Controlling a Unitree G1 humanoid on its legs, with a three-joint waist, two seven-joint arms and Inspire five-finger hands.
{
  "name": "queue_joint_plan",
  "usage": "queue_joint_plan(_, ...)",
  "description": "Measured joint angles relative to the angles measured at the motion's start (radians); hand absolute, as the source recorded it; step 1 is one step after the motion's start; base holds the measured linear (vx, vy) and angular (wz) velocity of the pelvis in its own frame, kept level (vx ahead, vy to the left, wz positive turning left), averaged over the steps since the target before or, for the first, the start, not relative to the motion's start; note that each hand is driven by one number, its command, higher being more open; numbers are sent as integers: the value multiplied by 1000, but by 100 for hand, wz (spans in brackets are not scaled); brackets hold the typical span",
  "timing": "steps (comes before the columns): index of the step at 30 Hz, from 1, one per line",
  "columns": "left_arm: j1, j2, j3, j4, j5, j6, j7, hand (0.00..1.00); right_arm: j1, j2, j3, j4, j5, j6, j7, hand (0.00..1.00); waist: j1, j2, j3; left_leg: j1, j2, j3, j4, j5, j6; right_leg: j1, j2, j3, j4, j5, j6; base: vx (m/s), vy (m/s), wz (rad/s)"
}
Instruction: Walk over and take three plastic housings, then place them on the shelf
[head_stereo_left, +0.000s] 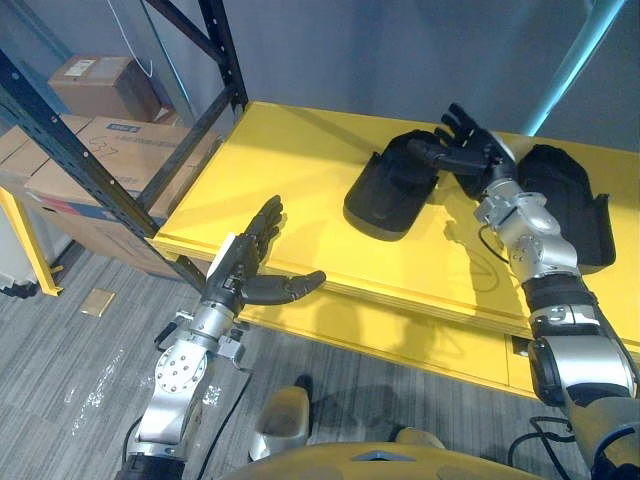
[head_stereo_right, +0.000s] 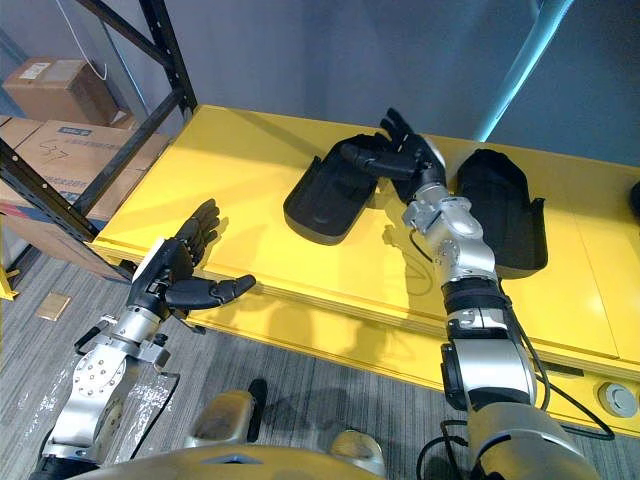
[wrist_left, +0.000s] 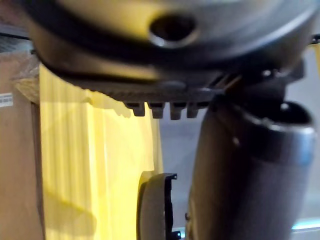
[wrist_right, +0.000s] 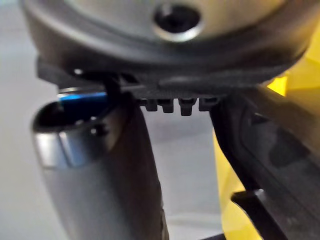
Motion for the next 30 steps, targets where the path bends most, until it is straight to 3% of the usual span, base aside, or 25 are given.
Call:
queue_joint_plan(2, -1, 0, 0, -10, 0, 0, 9, 100, 9, 0, -21, -47, -7, -35, -30, 100, -6, 0, 0, 0, 2, 7, 1, -12, 0, -2, -1, 4, 0, 2, 1, -7, 0, -8)
queue_joint_plan(6, -10, 0, 5, -13, -1, 0, 55, 100, 178, 6, -81, -389, -13, -121, -44, 100, -16, -1, 1, 1, 17, 46, 20, -34, 2, -7, 0, 30, 0, 2, 1, 1, 12, -18)
queue_joint_plan(8, -19, -3, 31, -13, -2, 5, 85, 100, 314, 53, -118, -631, -18, -163, -30, 100, -54, -9, 5, 3, 29, 74, 34, -49, 3, -11, 0, 50, 0, 2, 1, 15, 20, -24)
queue_joint_plan(10, -41, -8, 56, -13, -16, 27, 94, 100, 425, 101, -155, -763, -20, -184, -4, 100, -75, -17, 10, 8, 34, 93, 35, -54, 3, -17, 0, 68, 0, 2, 1, 9, 17, -33)
queue_joint_plan(17, -51, -92, 132, -18, -88, 128, 89, 100, 794, 294, -257, -967, -16, -150, 50, 100, -156, -36, 18, 13, 56, 181, 35, -77, -2, -71, 5, 160, 3, 0, 0, 11, 14, -36)
queue_joint_plan(21, -33, -122, 145, -47, -116, 157, 97, 100, 909, 325, -265, -1071, -10, -117, 105, 100, -184, -41, 21, 8, 67, 210, 37, -83, -5, -103, 9, 193, 16, 1, 1, 36, 11, -22)
queue_joint_plan(30, -32, -122, 153, -50, -123, 171, 116, 100, 974, 345, -272, -1183, 79, -117, 187, 100, -211, -38, 23, 19, 66, 235, 31, -86, -6, -113, 6, 218, 22, -5, -5, 13, 12, -8)
